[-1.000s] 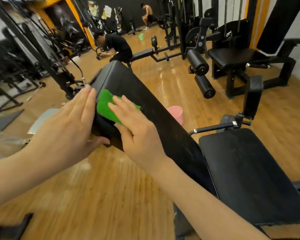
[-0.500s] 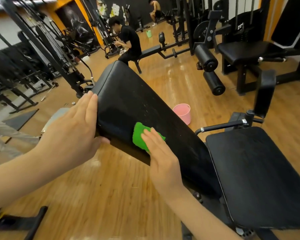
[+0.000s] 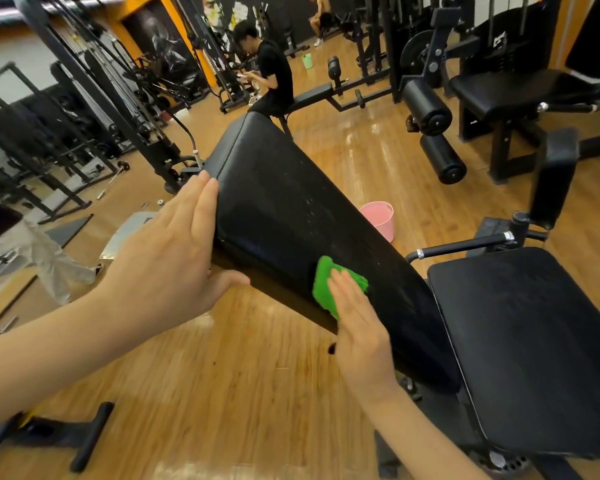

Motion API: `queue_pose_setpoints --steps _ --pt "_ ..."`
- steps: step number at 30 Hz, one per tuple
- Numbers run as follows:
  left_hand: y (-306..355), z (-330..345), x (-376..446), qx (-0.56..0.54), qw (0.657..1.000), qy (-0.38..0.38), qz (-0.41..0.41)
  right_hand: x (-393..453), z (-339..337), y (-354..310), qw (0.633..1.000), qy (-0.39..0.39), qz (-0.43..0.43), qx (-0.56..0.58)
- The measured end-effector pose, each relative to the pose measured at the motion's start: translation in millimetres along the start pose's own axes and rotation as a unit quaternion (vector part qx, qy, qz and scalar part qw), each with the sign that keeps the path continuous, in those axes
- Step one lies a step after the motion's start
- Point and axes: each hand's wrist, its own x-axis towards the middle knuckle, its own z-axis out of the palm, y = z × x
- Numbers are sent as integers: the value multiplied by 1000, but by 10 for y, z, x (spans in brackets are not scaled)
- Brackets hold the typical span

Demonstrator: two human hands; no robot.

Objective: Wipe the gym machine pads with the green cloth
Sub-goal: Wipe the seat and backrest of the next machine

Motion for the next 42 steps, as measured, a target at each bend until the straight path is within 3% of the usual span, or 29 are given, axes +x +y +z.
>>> queue_pose_setpoints --steps 4,6,9,13,16,19,22,25,29,33,37,42 --pt "139 -31 32 74 994 21 79 -45 -87 -15 992 24 120 20" --pt "259 14 59 102 986 30 127 120 -19 -289 995 36 89 34" --pt "339 92 107 137 982 9 132 319 130 -575 999 5 17 38" --pt "319 101 121 99 989 -14 110 150 97 -297 999 -17 28 19" --pt "334 122 121 89 990 -11 106 -146 -54 136 990 -5 139 8" --pt "306 154 145 98 988 7 116 -391 -244 495 952 -31 306 15" --pt "309 178 142 83 990 8 113 -412 -338 570 931 -31 364 9" --pt "316 178 137 95 989 15 114 -93 -251 178 952 3 304 31" --pt "318 198 134 114 986 18 123 177 80 -396 996 9 92 5" --pt "306 186 131 126 983 4 135 -45 107 -97 998 19 54 -19" --pt "298 180 92 154 976 -52 146 -359 -25 297 987 24 155 -17" --pt "483 132 105 210 963 -16 165 -661 -274 652 921 23 389 -15"
